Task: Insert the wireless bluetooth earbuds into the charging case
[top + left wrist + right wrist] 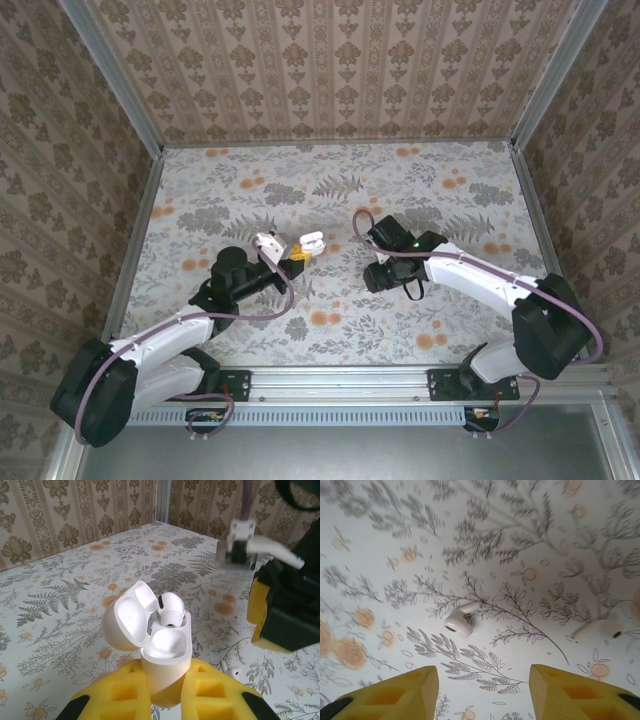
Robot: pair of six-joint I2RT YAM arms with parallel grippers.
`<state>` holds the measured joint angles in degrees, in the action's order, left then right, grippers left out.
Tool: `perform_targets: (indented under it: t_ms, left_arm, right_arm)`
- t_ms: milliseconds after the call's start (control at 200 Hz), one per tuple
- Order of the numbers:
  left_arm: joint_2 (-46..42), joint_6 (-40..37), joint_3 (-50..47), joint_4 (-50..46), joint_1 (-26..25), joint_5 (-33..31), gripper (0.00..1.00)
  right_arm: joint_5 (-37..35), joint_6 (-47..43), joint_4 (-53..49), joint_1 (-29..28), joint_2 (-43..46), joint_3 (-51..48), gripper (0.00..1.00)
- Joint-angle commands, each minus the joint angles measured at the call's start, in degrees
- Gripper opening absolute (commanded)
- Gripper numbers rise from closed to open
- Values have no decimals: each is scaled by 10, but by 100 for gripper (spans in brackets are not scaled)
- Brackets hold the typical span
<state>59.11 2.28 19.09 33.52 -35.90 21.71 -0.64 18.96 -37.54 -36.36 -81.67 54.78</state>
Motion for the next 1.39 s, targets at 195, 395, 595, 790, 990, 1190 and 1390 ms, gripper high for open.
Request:
perform_targets:
  t_ms: [195, 395, 595, 790, 990, 1190, 1390]
  left_arm:
    - [-3, -8, -5, 8, 4, -5, 0]
    - [-1, -5, -9, 7, 4, -1, 0]
    - [-4, 0, -12, 10, 4, -1, 0]
    - [-4, 1, -12, 9, 4, -1, 0]
    - [-6, -1, -12, 7, 4, -2, 0]
    - [-11, 1, -15, 6, 4, -3, 0]
    - [-18, 1, -16, 1, 4, -5, 0]
  right_arm:
    - [28, 113, 19, -3, -16, -11, 45]
    - [32, 47, 30, -16, -53, -3, 38]
    - [35, 46, -21, -24, -120, 36, 37]
    - [41, 47, 4, -39, -124, 23, 40]
    - [-15, 24, 18, -68, -114, 21, 38]
    - [-87, 8, 17, -82, -116, 18, 37]
    - [-109, -6, 37, -92, -113, 14, 35]
